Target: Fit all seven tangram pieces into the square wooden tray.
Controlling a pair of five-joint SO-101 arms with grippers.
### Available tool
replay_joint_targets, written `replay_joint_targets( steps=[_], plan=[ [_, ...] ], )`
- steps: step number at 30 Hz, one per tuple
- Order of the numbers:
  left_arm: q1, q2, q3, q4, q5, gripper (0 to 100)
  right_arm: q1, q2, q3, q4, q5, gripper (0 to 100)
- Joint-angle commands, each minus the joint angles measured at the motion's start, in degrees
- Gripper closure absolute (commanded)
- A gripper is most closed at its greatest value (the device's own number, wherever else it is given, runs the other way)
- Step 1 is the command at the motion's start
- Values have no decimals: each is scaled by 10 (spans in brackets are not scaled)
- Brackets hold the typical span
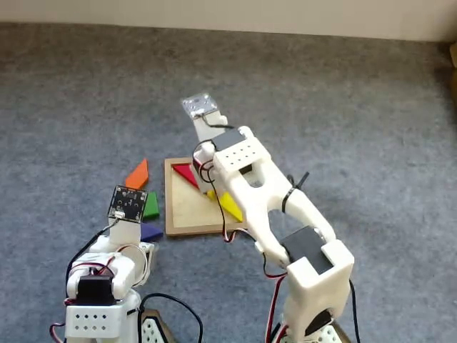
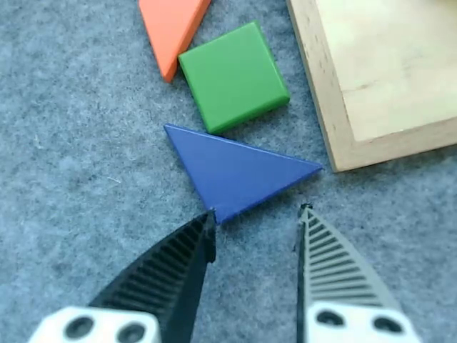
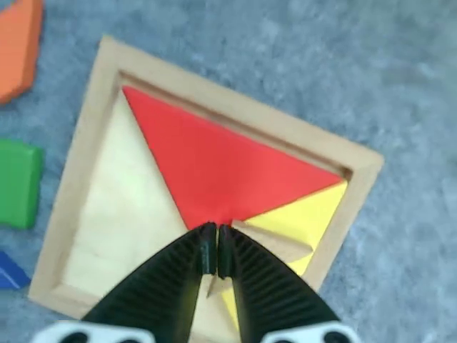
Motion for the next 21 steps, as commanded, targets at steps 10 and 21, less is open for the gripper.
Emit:
replay_joint_targets(
  steps=[10, 21],
  plan=[
    [-7, -24, 12, 2, 6, 815, 65, -22, 15, -84, 7, 979],
    [-7, -24, 12, 2, 6, 815, 64, 9, 22, 2, 7, 979]
  ],
)
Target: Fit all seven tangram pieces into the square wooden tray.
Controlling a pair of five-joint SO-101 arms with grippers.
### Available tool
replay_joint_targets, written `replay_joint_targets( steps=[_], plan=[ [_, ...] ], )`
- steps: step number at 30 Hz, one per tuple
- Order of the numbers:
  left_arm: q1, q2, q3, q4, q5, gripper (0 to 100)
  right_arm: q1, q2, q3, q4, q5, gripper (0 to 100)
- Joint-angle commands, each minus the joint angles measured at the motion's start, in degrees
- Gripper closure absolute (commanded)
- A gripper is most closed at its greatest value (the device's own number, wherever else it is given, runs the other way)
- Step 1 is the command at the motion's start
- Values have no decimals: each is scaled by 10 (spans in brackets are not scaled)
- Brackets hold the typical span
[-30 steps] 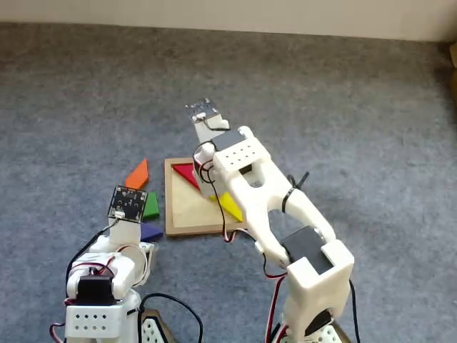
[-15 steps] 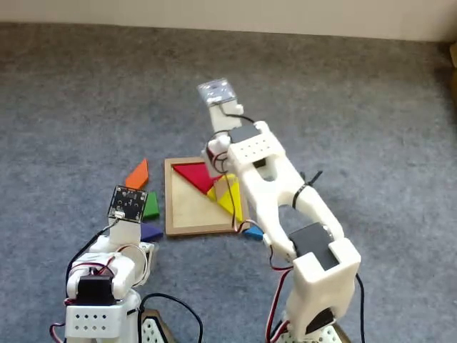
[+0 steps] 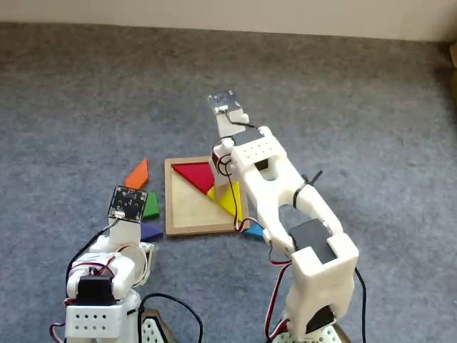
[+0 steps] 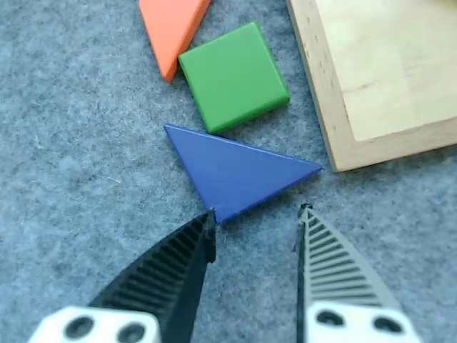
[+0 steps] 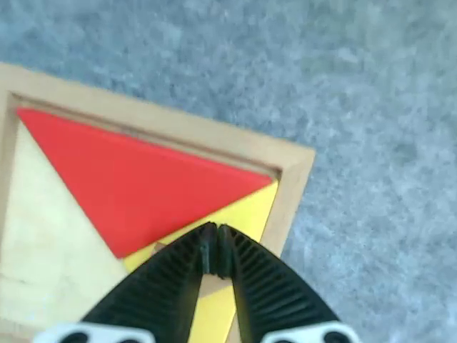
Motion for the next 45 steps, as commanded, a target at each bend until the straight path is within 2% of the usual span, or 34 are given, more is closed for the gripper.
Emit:
replay_joint_targets(
  steps=[1, 9, 14, 22, 26, 32, 39, 42, 45],
  plan=[
    [-7, -24, 12, 2, 6, 815, 6, -15, -9, 40, 7, 979],
    [-7, -24, 12, 2, 6, 815, -11, -15, -9, 78, 9, 979],
    [-7, -24, 12, 2, 6, 815, -28, -16, -10, 103, 76, 980],
    [-7, -24, 12, 2, 6, 815, -15, -49, -33, 99, 76, 980],
    [-7, -24, 12, 2, 6, 815, -17, -50, -30, 44, 76, 980],
    [-7, -24, 12, 2, 6, 815, -25, -79, -17, 44, 76, 980],
    [-7, -24, 12, 2, 6, 815, -52, -188, 73, 44, 76, 979],
    [-7, -24, 12, 2, 6, 815, -75, -212, 107, 44, 38, 967],
    [-7, -24, 12, 2, 6, 815, -109, -208, 124, 44, -2, 894]
  ],
)
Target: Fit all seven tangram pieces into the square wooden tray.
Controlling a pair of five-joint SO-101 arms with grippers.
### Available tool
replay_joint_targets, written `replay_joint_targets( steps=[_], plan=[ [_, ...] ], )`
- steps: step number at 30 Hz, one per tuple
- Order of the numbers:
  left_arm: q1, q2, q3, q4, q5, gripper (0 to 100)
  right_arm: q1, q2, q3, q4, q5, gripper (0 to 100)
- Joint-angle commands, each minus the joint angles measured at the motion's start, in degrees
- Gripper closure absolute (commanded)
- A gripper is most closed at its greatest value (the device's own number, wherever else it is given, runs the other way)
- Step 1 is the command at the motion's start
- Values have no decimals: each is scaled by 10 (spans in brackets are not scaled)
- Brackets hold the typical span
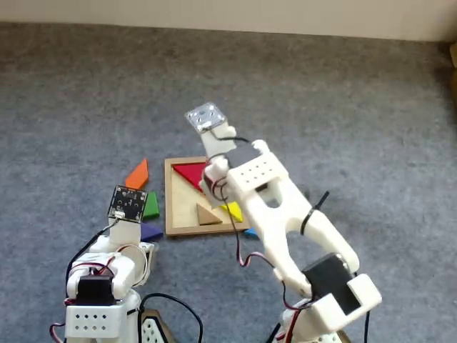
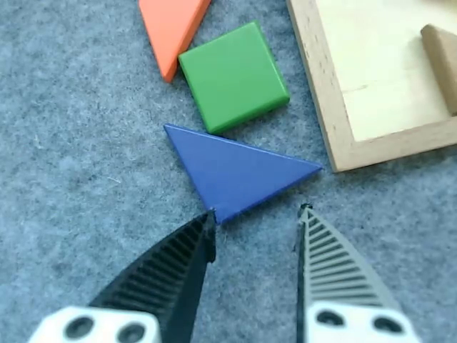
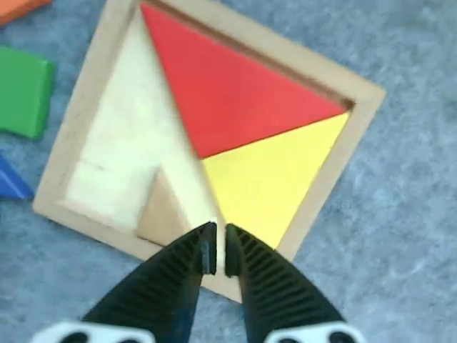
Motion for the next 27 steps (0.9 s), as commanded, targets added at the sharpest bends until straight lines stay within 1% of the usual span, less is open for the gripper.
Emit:
replay_joint_targets(
  steps=[1, 3, 7, 11, 13, 16, 27],
  plan=[
    [-7, -24, 12, 2, 6, 815, -44, -29, 6, -8, -30, 868],
    [-7, -24, 12, 2, 6, 815, -63, -17, 6, -8, -31, 835],
    [-7, -24, 12, 2, 6, 815, -91, 17, 1, -8, -31, 835],
    [-7, -24, 12, 2, 6, 815, -104, 65, 1, -9, -31, 835],
    [-7, -24, 12, 2, 6, 815, -107, 91, 0, -13, -29, 835],
    [-7, -24, 12, 2, 6, 815, -106, 113, 0, -47, -28, 835],
    [-7, -24, 12, 2, 6, 815, -95, 116, 0, -75, -27, 835]
  ],
)
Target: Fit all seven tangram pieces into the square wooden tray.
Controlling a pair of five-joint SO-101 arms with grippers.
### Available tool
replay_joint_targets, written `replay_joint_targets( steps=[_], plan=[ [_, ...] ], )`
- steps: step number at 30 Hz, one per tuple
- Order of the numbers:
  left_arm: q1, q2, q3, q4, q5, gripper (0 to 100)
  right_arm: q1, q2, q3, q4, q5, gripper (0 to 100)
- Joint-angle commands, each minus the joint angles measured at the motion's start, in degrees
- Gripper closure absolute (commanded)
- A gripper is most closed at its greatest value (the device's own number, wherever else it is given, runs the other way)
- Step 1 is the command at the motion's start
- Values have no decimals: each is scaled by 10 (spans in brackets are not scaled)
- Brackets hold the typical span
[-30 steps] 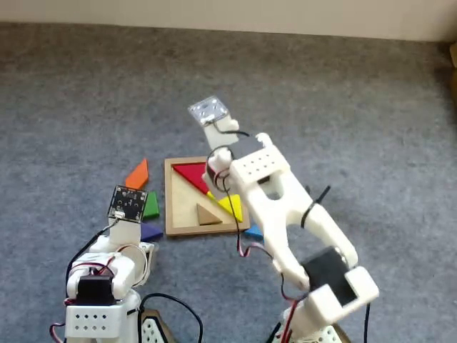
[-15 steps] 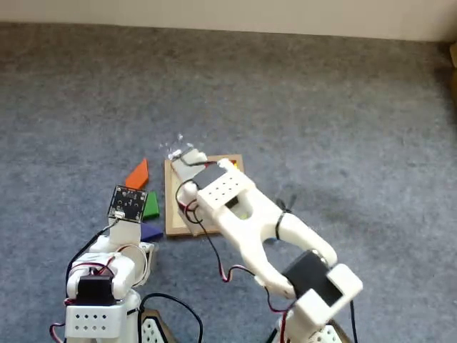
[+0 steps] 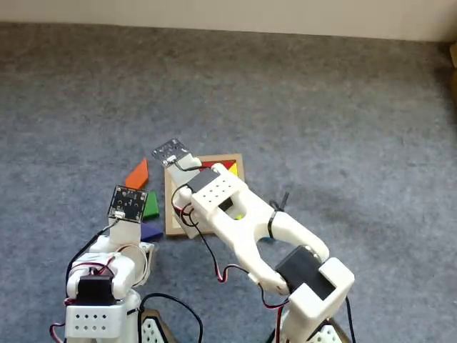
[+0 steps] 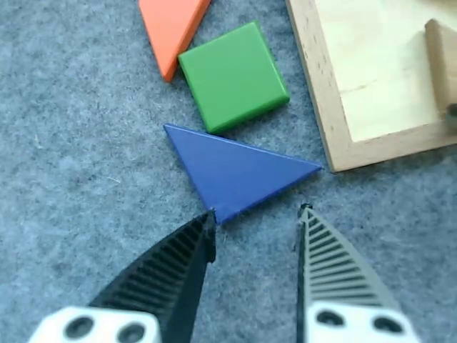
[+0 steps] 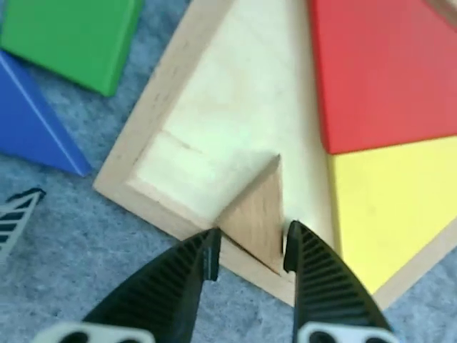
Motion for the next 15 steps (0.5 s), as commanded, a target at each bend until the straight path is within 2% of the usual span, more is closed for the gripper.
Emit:
replay_joint_targets(
  steps=[1, 7, 11, 15],
  plan=[
    [-7, -24, 12, 2, 6, 815, 7, 9, -10, -36, -1, 836],
    [-7, -24, 12, 2, 6, 815, 7, 10, -10, -65, 132, 836],
    [-7, -24, 12, 2, 6, 815, 20, 11, -8, -100, 162, 837],
    [-7, -24, 12, 2, 6, 815, 23, 11, -7, -102, 194, 909]
  ],
)
